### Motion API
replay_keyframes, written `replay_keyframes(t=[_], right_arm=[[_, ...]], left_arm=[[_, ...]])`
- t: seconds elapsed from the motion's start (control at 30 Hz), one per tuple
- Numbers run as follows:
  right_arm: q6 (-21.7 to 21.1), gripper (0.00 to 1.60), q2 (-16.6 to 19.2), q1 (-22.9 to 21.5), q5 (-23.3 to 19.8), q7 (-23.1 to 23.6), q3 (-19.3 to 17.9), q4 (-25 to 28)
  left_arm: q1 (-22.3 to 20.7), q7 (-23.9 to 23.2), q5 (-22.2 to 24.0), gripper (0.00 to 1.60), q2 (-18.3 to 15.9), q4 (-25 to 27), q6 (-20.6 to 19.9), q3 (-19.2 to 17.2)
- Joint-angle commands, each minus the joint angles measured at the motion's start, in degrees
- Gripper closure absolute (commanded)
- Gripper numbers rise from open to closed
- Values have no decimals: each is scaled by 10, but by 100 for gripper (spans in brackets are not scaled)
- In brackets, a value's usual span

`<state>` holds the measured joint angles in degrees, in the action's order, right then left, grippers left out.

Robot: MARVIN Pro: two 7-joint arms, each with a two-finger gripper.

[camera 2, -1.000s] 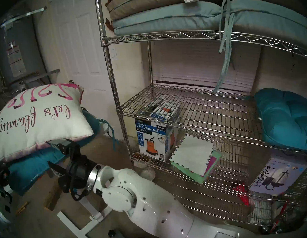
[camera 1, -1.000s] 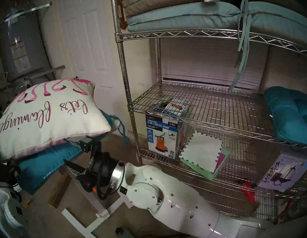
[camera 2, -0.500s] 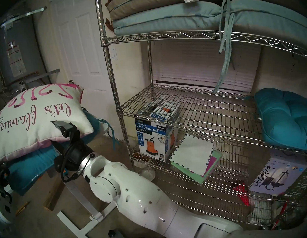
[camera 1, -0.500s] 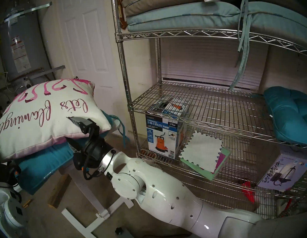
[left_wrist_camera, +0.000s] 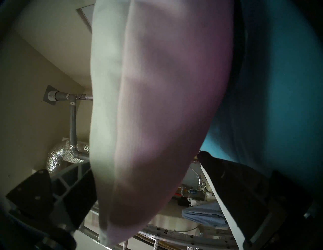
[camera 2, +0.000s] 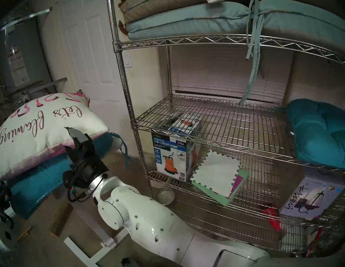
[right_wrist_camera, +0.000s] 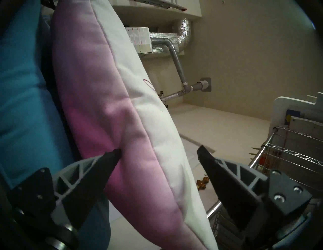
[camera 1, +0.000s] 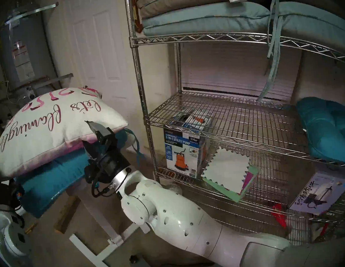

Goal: Put cushion on the shelf

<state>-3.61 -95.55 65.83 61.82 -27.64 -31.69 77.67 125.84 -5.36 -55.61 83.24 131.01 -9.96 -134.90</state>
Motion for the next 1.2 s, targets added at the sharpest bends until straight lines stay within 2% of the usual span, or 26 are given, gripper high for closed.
replay_keyframes(t=[0.0, 0.1, 0.2, 0.3, 0.33, 0.37, 0.53, 0.87, 1.03, 1.17], right_arm=[[-28, 0, 2, -11, -12, -58, 40, -19], [-39, 0, -3, -22, -29, -95, 69, -48], [-46, 0, -6, -26, -42, -119, 81, -70], [-51, 0, -13, -26, -39, -140, 72, -80], [-52, 0, -17, -28, -38, -162, 71, -91], [-49, 0, -18, -25, -29, -152, 59, -88], [-47, 0, -21, -37, -29, -196, 39, -105], [-40, 0, -22, -49, -22, -213, 33, -106], [-30, 0, -40, -54, -13, -200, 49, -114], [-27, 0, -46, -57, -23, -203, 59, -131]], left_arm=[[1, -1, 2, 0, 0, 13, 1, -3], [2, -2, 3, 0, 0, 13, 1, -4], [2, -2, 4, 0, 0, 14, 1, -4], [3, -2, 5, 0, 0, 14, 1, -4], [3, -2, 5, 0, 0, 14, 1, -4], [3, -2, 5, 0, 0, 14, 1, -4], [3, -2, 6, 0, -1, 14, 1, -4], [4, -2, 6, 0, -1, 14, 1, -4], [4, -2, 6, 0, -1, 14, 1, -5], [4, -3, 6, 0, 0, 14, 1, -5]])
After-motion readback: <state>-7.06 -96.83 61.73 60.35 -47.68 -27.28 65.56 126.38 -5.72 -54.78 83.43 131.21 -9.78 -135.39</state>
